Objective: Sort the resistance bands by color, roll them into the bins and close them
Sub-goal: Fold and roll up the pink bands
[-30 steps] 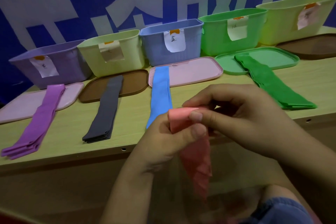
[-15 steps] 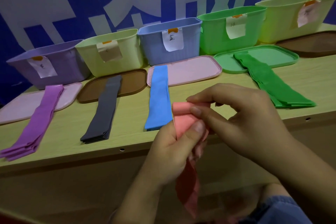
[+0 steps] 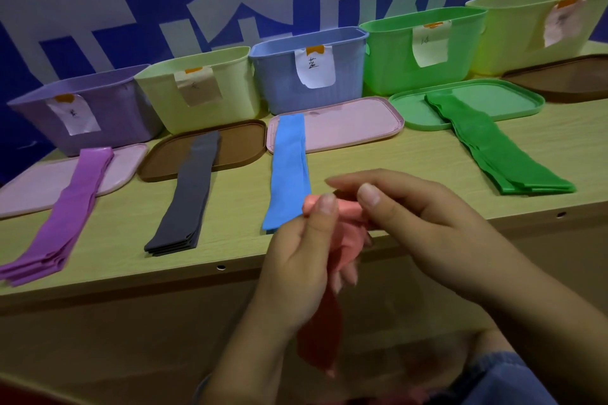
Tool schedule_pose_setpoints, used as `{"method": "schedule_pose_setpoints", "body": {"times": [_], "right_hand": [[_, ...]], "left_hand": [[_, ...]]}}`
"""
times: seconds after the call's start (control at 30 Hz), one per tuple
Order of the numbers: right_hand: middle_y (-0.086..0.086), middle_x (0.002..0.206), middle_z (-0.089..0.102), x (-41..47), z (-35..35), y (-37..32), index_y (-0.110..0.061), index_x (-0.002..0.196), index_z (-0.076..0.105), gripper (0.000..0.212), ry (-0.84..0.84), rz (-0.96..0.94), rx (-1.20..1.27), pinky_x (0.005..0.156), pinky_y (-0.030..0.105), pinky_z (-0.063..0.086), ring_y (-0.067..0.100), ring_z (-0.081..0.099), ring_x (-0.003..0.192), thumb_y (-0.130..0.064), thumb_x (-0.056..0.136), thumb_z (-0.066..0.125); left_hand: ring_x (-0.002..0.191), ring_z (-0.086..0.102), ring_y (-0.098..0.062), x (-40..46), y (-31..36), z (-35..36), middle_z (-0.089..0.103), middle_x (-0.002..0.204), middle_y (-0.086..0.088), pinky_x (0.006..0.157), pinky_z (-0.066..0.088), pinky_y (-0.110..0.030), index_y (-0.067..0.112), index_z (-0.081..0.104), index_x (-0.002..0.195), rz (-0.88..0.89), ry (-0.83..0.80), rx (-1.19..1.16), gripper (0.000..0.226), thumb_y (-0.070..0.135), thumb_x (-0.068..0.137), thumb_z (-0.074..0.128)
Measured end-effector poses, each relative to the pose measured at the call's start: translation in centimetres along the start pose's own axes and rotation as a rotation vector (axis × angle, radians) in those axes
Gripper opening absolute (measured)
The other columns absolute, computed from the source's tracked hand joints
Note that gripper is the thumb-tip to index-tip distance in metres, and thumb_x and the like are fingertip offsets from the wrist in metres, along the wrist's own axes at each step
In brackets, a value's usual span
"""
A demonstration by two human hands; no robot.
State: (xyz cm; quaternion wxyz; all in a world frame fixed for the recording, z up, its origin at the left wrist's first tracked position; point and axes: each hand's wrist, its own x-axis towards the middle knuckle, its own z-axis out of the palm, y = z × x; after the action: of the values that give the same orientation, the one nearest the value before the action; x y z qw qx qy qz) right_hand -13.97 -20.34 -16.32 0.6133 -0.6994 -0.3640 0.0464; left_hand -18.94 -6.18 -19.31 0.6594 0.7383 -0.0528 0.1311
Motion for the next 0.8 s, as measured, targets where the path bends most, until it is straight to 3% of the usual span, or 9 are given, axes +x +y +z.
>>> {"method": "schedule_pose_setpoints", "body": {"times": [0.07, 0.17, 0.3, 0.4, 0.43, 0.5, 0.6, 0.73, 0.8], "right_hand": [[-0.012, 0.098, 0.071, 0.0, 0.0, 0.2, -0.023, 0.112, 0.066, 0.032, -0.04, 0.086, 0.001, 0.076, 0.009, 0.047, -0.005, 0.064, 0.09, -0.041, 0.091, 0.051], [0.007, 0.08, 0.072, 0.1, -0.2, 0.2, -0.015, 0.104, 0.069, 0.03, -0.143, 0.11, -0.038, 0.075, 0.02, 0.052, 0.01, 0.067, 0.076, -0.034, 0.093, 0.049], [-0.007, 0.068, 0.069, 0.1, -0.7, 0.1, -0.022, 0.105, 0.07, 0.029, -0.158, 0.105, -0.041, 0.073, 0.028, 0.054, 0.001, 0.063, 0.065, -0.032, 0.086, 0.05], [0.002, 0.069, 0.069, 0.2, -0.6, -0.1, -0.03, 0.101, 0.072, 0.024, -0.134, 0.06, -0.044, 0.058, 0.02, 0.047, 0.009, 0.059, 0.058, -0.033, 0.086, 0.054], [0.0, 0.068, 0.068, 0.2, -0.6, -0.2, -0.03, 0.1, 0.073, 0.021, -0.116, 0.045, -0.034, 0.055, 0.016, 0.043, 0.005, 0.056, 0.056, -0.034, 0.087, 0.057], [-0.01, 0.067, 0.067, 0.1, -0.6, -0.4, -0.024, 0.1, 0.072, 0.019, -0.078, 0.045, 0.024, 0.052, 0.012, 0.041, -0.004, 0.054, 0.056, -0.032, 0.088, 0.06], [-0.01, 0.067, 0.066, 0.0, -0.6, -0.6, -0.021, 0.1, 0.072, 0.022, -0.053, 0.05, 0.028, 0.049, 0.017, 0.044, 0.001, 0.055, 0.053, -0.031, 0.085, 0.059], [-0.013, 0.073, 0.069, 0.0, -1.0, -0.9, -0.029, 0.098, 0.072, 0.022, -0.052, 0.025, -0.115, 0.056, 0.014, 0.044, 0.001, 0.06, 0.063, -0.035, 0.082, 0.058], [-0.005, 0.078, 0.071, 0.3, -1.2, -1.3, -0.031, 0.094, 0.072, 0.015, -0.041, 0.02, -0.101, 0.06, 0.021, 0.053, 0.012, 0.065, 0.069, -0.039, 0.083, 0.065]], "left_hand": [[0.042, 0.048, -0.012, -0.1, 0.1, -0.2, 0.05, 0.041, -0.001, 0.049, 0.039, -0.018, 0.017, 0.06, 0.052, 0.022, -0.051, 0.056, 0.063, 0.057, 0.092, 0.033], [0.045, 0.054, -0.012, -0.3, 0.0, -0.4, 0.054, 0.045, -0.001, 0.052, 0.042, -0.016, 0.013, 0.063, 0.056, 0.044, -0.082, 0.099, 0.063, 0.054, 0.093, 0.034], [0.049, 0.059, -0.013, -0.4, 0.2, -0.5, 0.06, 0.05, -0.002, 0.054, 0.047, -0.019, 0.008, 0.066, 0.065, 0.038, -0.126, 0.047, 0.056, 0.046, 0.092, 0.034], [0.065, 0.07, -0.018, -0.4, 0.4, -0.6, 0.073, 0.07, -0.006, 0.061, 0.054, -0.023, 0.007, 0.07, 0.086, 0.002, -0.163, -0.066, 0.047, 0.043, 0.093, 0.042], [0.074, 0.072, -0.021, -0.3, 0.4, -0.7, 0.075, 0.079, -0.008, 0.067, 0.056, -0.027, 0.007, 0.072, 0.09, -0.015, -0.162, -0.116, 0.044, 0.045, 0.093, 0.049], [0.086, 0.072, -0.027, -0.1, 0.5, -0.7, 0.074, 0.092, -0.014, 0.073, 0.058, -0.034, 0.009, 0.074, 0.096, -0.095, -0.169, -0.298, 0.044, 0.049, 0.079, 0.069], [0.087, 0.071, -0.03, 0.2, 0.7, -1.1, 0.072, 0.097, -0.018, 0.072, 0.058, -0.04, 0.01, 0.073, 0.102, -0.187, -0.26, -0.542, 0.053, 0.048, 0.065, 0.08], [0.092, 0.069, -0.035, 0.5, 0.8, -1.5, 0.07, 0.101, -0.023, 0.078, 0.057, -0.047, 0.01, 0.071, 0.109, -0.244, -0.361, -0.591, 0.054, 0.046, 0.069, 0.078], [0.088, 0.07, -0.033, 0.4, 0.7, -1.3, 0.071, 0.095, -0.023, 0.077, 0.057, -0.042, 0.006, 0.07, 0.106, -0.277, -0.385, -0.539, 0.055, 0.047, 0.071, 0.076]]}}
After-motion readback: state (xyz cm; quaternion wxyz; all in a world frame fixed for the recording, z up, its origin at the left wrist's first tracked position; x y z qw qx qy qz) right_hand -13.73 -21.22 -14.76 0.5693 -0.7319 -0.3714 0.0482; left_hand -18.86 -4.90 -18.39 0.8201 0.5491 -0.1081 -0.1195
